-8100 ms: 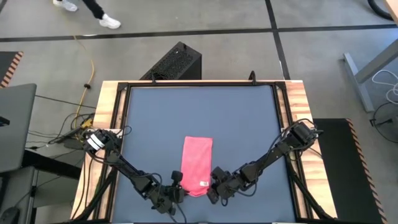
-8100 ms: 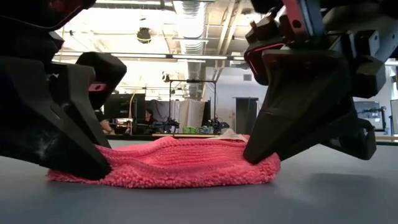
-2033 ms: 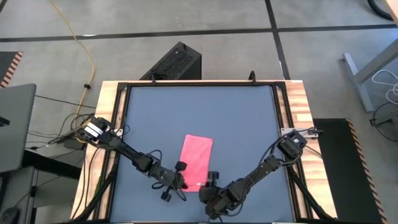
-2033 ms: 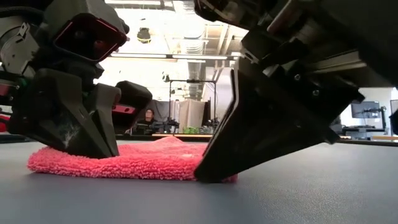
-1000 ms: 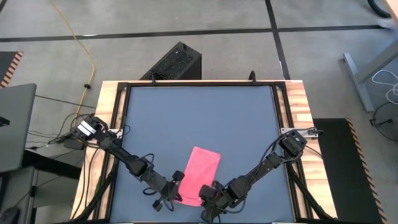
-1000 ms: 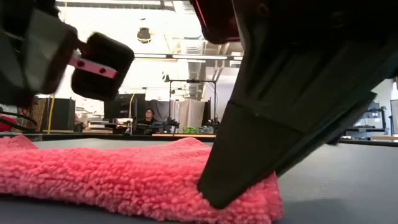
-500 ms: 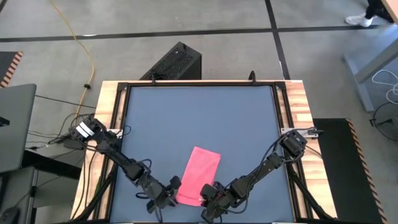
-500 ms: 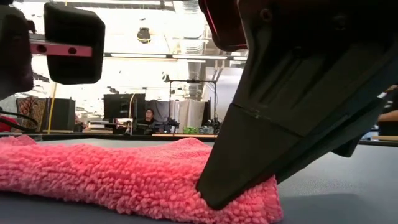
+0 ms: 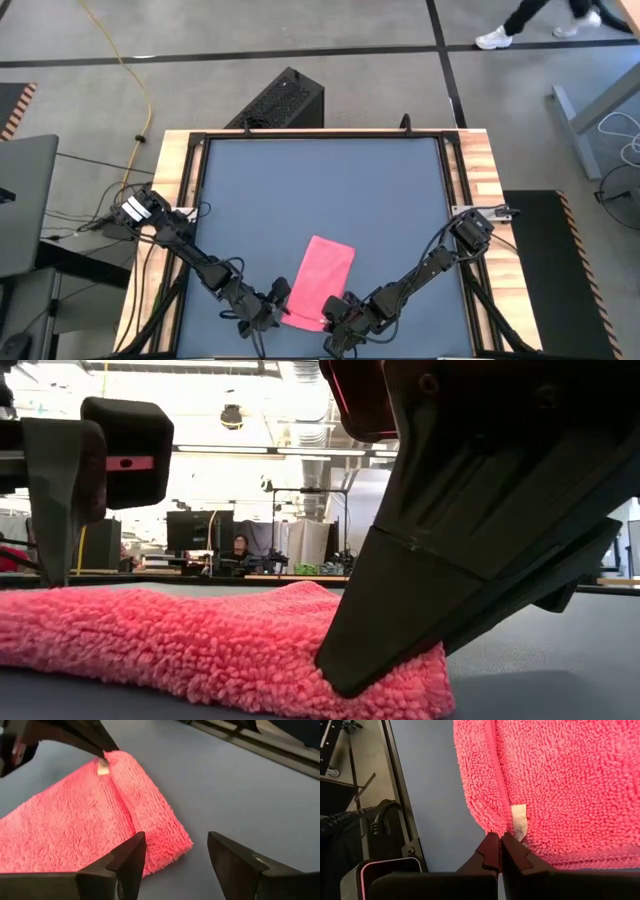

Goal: Roll towel into tight, uniform cylinder
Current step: Roll the red towel

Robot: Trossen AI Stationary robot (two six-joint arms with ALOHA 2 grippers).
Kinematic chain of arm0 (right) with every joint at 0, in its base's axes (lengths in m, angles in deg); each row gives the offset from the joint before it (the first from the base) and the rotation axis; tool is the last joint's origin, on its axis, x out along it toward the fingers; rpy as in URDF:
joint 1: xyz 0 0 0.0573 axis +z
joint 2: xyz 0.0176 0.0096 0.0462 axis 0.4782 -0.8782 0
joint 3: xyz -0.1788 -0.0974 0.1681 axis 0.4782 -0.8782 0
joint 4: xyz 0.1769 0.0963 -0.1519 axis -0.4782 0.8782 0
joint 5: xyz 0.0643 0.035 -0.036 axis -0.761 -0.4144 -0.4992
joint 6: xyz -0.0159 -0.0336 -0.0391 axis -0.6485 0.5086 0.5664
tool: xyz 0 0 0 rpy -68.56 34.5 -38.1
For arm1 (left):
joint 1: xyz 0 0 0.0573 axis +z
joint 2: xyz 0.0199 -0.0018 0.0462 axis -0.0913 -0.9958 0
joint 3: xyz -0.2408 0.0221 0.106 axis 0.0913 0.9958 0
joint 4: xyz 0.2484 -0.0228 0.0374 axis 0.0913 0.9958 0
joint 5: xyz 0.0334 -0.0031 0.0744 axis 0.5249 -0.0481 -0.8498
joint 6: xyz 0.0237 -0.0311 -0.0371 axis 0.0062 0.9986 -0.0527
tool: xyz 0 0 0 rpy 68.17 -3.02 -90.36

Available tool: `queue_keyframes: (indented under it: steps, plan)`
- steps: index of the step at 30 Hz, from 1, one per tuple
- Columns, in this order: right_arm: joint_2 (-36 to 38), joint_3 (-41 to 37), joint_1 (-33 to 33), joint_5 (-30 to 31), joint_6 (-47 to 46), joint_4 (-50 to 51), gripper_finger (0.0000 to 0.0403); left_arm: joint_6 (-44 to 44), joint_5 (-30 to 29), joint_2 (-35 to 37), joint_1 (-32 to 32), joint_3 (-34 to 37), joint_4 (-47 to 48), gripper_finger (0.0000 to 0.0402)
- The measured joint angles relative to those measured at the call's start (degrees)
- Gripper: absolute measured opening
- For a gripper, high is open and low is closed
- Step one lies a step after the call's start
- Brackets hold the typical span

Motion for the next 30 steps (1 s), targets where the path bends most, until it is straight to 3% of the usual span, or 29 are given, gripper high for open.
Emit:
queue_keyframes:
  steps: [10, 18, 20, 30]
  plan:
    - [0.0, 0.0, -0.2, 0.0, -0.2, 0.2, 0.0021, 2.8, -0.1, -3.4, 0.7, -0.2, -1.6, 0.0160]
    - [0.0, 0.0, -0.1, 0.2, -1.8, 0.5, 0.0021, 9.6, -2.3, -3.4, 2.1, -0.2, 0.0, 0.0026]
    - [0.0, 0.0, 0.0, 0.3, -2.3, 0.6, 0.0021, 12.8, -2.0, -3.4, 3.0, -0.2, 0.1, 0.0009]
    - [-0.1, 0.0, 2.8, 4.8, -9.1, 1.7, 0.0021, 25.7, 19.8, -3.5, 9.7, -0.1, -1.0, 0.0001]
